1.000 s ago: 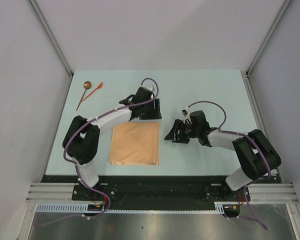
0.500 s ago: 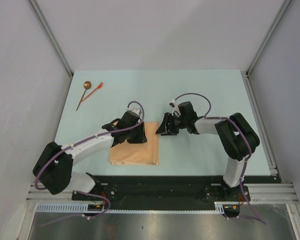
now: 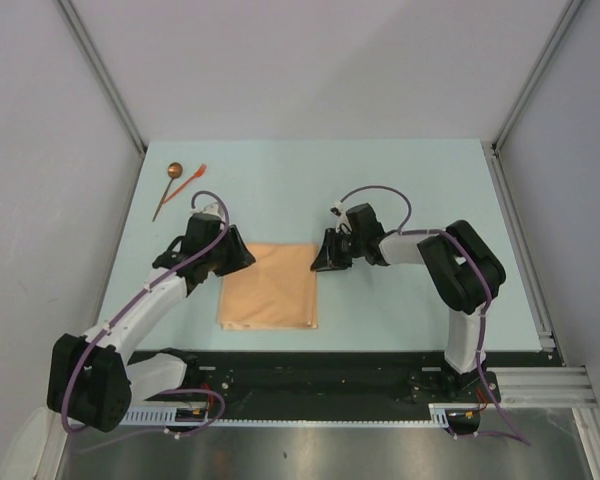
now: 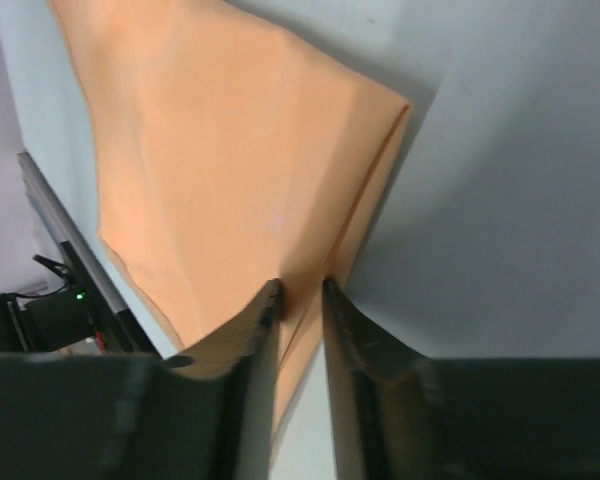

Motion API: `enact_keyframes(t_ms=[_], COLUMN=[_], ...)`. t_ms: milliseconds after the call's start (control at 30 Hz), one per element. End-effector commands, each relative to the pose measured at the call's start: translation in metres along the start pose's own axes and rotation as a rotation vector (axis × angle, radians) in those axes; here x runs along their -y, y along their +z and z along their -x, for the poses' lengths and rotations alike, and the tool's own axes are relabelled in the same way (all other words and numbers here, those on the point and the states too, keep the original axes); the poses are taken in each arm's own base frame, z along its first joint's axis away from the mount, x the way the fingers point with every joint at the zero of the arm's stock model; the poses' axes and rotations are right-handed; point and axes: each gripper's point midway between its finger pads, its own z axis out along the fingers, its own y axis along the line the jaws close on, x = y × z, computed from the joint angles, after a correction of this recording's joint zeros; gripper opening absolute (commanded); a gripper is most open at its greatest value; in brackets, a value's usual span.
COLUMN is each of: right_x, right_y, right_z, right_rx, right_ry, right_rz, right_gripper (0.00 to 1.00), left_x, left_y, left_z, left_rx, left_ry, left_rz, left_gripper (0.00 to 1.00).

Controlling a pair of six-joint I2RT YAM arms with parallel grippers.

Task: Fold the napkin into a case and place the utensils inside
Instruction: Smooth out the lower triangle-folded napkin at the center of the board.

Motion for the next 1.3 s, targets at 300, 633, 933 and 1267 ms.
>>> enact_keyframes(t_ms=[300, 633, 933, 1267], right_x=[0.057, -0.001, -0.046, -0.064], right_y=[-0.013, -0.047, -0.041, -0.03], right_z=[0.036, 0.026, -0.072, -0.114], right_rx=[0.031, 0.065, -0.062, -0.062], right_ry=[-0.032, -0.233, -0.135, 0.047], right_rz=[-0.137, -0.291, -0.148, 0.009], right_gripper=[0.14, 0.6, 0.79, 0.68], left_x=[-0.027, -0.029, -0.028, -0.02], left_y=[0.016, 0.025, 0.012, -0.003], left_z=[-0.018, 0.043, 0.044, 0.031], left_rx=[-0.051, 0.022, 0.031, 0.014], left_ry=[-0.066, -0.214, -0.234, -0.208], left_rz=[0.045, 0.016, -0.034, -0.091], left_gripper=[0.66, 0.73, 0.71, 0.71])
